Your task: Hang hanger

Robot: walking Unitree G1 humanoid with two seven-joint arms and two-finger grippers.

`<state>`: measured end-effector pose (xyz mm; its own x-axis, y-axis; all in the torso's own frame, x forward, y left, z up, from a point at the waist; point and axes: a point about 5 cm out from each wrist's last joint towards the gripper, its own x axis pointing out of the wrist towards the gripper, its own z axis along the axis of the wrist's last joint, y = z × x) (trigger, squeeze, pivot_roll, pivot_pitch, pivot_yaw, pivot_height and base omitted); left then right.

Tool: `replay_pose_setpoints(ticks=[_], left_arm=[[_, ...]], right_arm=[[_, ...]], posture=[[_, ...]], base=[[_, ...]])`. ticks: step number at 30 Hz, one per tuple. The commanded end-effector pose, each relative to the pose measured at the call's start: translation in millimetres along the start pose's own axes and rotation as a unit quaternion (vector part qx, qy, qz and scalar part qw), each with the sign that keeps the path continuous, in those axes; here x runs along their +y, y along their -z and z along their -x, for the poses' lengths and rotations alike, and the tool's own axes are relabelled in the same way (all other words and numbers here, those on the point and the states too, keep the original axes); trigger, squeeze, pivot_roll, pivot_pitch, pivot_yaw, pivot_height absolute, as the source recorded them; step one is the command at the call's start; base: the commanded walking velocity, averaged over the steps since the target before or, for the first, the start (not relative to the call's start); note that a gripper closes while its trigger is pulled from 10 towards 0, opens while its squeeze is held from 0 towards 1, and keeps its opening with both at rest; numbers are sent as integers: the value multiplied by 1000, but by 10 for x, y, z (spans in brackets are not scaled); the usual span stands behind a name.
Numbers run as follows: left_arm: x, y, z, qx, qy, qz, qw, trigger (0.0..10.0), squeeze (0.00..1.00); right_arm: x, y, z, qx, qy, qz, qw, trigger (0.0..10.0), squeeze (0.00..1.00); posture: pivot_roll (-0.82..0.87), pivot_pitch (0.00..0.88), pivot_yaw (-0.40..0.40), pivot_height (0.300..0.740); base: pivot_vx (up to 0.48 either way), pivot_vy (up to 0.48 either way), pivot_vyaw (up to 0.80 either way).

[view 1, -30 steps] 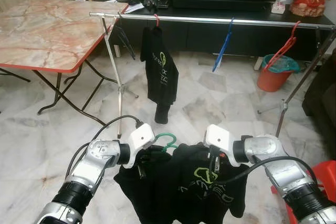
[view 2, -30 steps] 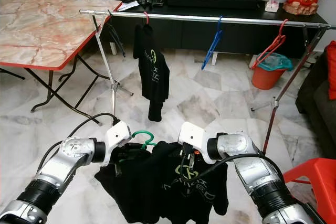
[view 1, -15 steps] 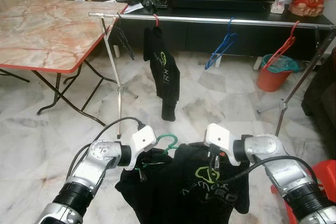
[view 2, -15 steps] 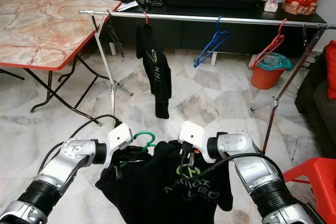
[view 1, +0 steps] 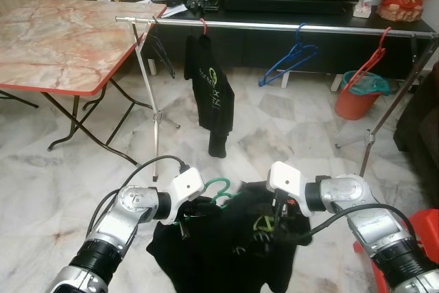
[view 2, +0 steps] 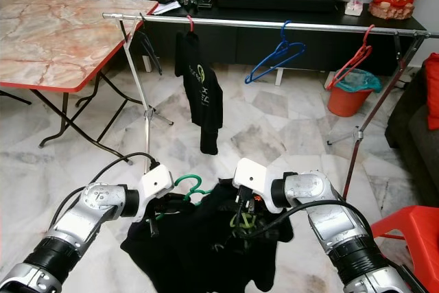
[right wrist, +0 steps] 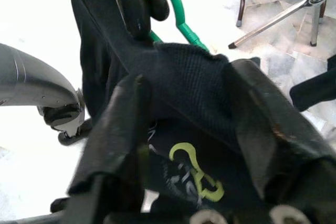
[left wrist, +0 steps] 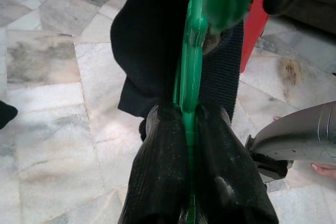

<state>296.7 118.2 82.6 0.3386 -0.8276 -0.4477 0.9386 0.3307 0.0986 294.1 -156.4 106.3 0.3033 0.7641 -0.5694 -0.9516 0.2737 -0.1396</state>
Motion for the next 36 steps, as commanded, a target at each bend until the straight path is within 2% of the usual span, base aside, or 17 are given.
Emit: replay_pose_setpoints(ticks=[1,10,15,28,36], left_arm=[[70,-67,43,-10,-14,-14,1000,0,0],[63,-78,34,-13,-12,-16,1000,0,0],[56,-82,33,-14,-9,-15,1000,0,0],[48,-99,17,-18,-6,-14,1000,0,0],[43,-103,12,-20,-5,-13,1000,0,0]], right_arm=[[41,22,-4,11,-12,13,1000,10000,0],[31,94,-29,24,-3,12,1000,10000,0],[-25,83,-37,16,28,23,999,10000,0],[99,100,-54,-8,-8,36,999,10000,0],[124,115,-45,-16,4,46,999,10000,0]], posture=[[-112,0,8,740],[-112,0,8,740],[-112,0,8,740],[-114,0,7,740],[-112,0,6,740]], base=[[0,0,0],[0,0,0],[0,0,0],[0,0,0],[0,0,0]])
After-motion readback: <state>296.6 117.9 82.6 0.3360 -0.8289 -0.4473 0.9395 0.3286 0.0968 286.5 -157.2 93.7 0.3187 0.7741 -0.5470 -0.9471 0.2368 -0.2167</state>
